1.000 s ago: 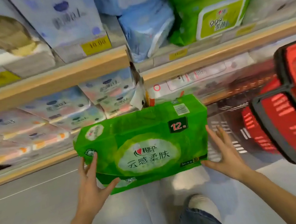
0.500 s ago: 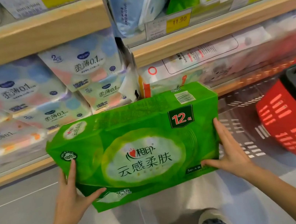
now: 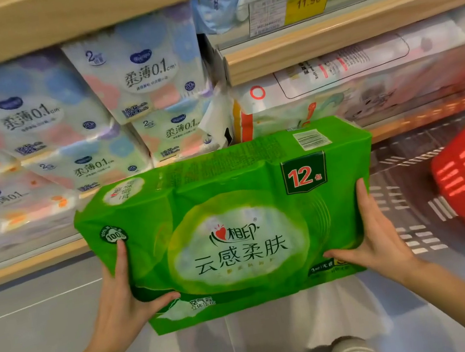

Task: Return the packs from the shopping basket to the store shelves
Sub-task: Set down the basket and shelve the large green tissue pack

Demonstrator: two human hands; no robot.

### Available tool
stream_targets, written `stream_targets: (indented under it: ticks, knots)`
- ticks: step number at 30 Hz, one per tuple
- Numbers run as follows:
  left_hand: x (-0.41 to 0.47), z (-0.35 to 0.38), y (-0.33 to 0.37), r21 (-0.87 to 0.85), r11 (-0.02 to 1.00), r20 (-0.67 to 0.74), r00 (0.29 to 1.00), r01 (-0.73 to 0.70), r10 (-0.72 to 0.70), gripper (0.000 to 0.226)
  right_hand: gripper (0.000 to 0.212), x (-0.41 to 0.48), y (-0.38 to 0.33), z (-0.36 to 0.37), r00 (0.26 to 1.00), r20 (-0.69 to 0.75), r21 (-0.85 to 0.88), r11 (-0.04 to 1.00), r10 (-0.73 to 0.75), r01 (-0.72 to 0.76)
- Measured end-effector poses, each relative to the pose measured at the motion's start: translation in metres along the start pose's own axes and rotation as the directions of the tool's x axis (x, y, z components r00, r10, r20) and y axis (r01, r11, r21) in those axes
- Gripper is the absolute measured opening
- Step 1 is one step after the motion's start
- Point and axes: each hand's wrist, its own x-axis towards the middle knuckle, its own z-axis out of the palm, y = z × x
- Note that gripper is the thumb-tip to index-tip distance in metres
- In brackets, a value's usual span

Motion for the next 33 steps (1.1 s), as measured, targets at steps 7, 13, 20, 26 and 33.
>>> stream_targets:
  ticks: [7, 13, 20, 26, 33]
  knots:
    - [-0.018, -0.007, 0.013, 0.002, 1.0, -0.035, 0.999, 0.024, -0.023, 0.137, 0.114, -0.01, -0.015, -0.006, 0.999, -0.011, -0.009, 0.999, 0.031, -0.031]
    - [-0.024, -0.043, 0.04, 0.013, 0.999, -0.033, 0.999, 0.042, -0.041, 0.137, 0.109, -0.013, -0.047, -0.033, 0.999, -0.041, -0.024, 1.0, -0.003, 0.002]
    - [-0.033, -0.132, 0.105, 0.055, 0.998, -0.085, 0.996, 0.041, -0.036, 0.145, 0.109, -0.015, -0.126, -0.111, 0.998, -0.058, 0.017, 1.0, 0.021, -0.02]
    - [-0.045, -0.237, 0.194, 0.08, 0.997, -0.115, 0.993, -0.013, 0.022, 0.151, 0.138, -0.017, -0.218, -0.211, 0.994, -0.1, 0.012, 0.999, 0.035, -0.034]
    - [-0.055, -0.377, 0.313, 0.069, 0.989, -0.124, 0.983, -0.13, 0.138, 0.144, 0.129, -0.038, -0.345, -0.363, 0.978, -0.208, -0.019, 1.0, 0.007, -0.011]
